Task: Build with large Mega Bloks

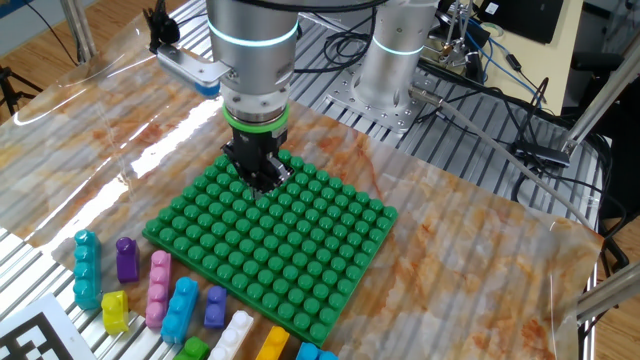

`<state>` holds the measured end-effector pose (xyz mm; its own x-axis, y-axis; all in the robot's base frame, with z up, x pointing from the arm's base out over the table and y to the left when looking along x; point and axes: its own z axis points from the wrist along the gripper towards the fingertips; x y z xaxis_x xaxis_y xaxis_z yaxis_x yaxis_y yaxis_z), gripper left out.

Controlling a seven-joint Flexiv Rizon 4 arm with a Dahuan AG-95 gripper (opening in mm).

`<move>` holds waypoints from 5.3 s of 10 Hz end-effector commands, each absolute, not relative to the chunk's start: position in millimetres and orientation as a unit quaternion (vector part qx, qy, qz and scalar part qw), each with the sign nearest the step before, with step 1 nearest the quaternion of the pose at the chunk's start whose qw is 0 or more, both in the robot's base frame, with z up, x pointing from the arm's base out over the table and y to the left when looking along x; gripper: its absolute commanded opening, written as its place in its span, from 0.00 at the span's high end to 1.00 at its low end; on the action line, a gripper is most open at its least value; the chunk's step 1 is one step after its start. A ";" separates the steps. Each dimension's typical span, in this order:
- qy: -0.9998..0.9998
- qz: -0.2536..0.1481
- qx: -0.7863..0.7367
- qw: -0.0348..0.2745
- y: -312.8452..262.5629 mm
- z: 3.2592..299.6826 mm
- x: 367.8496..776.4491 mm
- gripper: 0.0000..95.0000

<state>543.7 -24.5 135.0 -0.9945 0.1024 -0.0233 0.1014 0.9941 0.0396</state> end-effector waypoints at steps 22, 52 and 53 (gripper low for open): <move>1.000 -0.007 -0.004 0.002 -140.1 120.4 763.6 0.60; 0.992 -0.024 -0.121 0.012 -175.8 92.6 780.5 0.20; 0.992 -0.022 -0.121 0.012 -179.3 90.9 779.6 0.20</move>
